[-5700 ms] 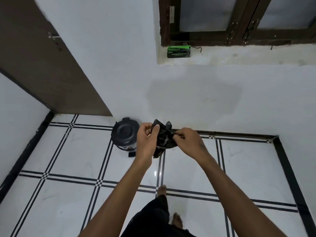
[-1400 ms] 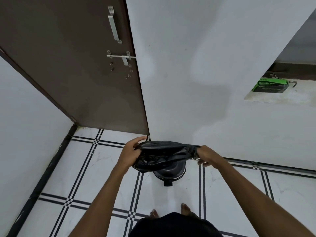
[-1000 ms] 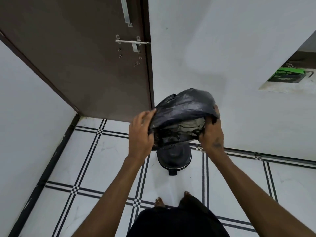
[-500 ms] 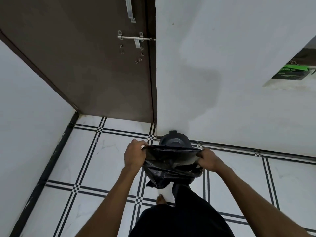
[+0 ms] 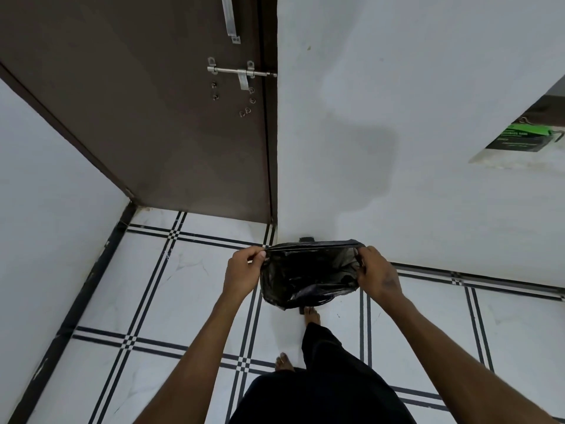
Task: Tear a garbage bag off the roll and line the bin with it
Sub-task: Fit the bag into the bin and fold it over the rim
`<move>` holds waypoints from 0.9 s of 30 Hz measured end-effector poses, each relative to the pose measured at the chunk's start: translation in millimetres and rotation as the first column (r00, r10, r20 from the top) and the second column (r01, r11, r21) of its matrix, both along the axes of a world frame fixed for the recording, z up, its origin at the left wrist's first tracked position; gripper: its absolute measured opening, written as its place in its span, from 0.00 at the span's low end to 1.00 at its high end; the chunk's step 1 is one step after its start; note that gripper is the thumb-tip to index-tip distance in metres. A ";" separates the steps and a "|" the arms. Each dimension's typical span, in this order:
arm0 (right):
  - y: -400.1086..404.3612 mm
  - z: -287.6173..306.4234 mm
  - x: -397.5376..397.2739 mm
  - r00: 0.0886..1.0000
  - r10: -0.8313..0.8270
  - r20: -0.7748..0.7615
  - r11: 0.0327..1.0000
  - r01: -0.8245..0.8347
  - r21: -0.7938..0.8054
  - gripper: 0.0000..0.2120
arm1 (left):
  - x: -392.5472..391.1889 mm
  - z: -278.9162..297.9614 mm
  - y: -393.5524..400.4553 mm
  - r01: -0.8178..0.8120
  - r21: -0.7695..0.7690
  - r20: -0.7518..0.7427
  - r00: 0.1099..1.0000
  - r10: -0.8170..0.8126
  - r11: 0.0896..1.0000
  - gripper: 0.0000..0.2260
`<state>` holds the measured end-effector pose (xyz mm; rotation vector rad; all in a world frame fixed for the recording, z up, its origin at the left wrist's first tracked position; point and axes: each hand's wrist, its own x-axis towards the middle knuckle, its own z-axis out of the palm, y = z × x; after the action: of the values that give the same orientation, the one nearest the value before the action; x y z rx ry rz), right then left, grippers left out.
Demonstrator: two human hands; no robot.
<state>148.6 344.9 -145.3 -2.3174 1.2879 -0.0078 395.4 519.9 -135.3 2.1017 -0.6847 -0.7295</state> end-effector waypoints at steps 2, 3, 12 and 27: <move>-2.8 0.9 -0.9 0.998 0.055 -0.025 0.998 -0.054 0.027 0.14 | -1.1 1.8 -4.5 -0.015 0.061 0.023 1.000 0.013 0.998 0.08; -5.1 -0.3 -1.0 0.995 0.088 -0.039 0.996 -0.086 0.032 0.17 | -2.3 4.0 -6.0 -0.010 0.110 0.088 0.996 0.001 0.994 0.08; -16.0 -6.4 -1.4 0.999 0.044 0.000 0.999 -0.044 0.026 0.18 | -9.4 5.1 -30.1 -0.159 0.095 -0.298 0.937 0.181 0.983 0.08; -49.7 -81.7 -6.0 0.990 0.096 -0.106 0.975 -0.072 0.208 0.18 | -40.7 -79.4 -66.7 0.126 0.310 -0.131 0.987 -0.089 0.942 0.08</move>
<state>142.5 295.3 -227.0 -2.2200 1.1835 0.2782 354.8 453.3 -214.6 2.3016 -0.6569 -1.0745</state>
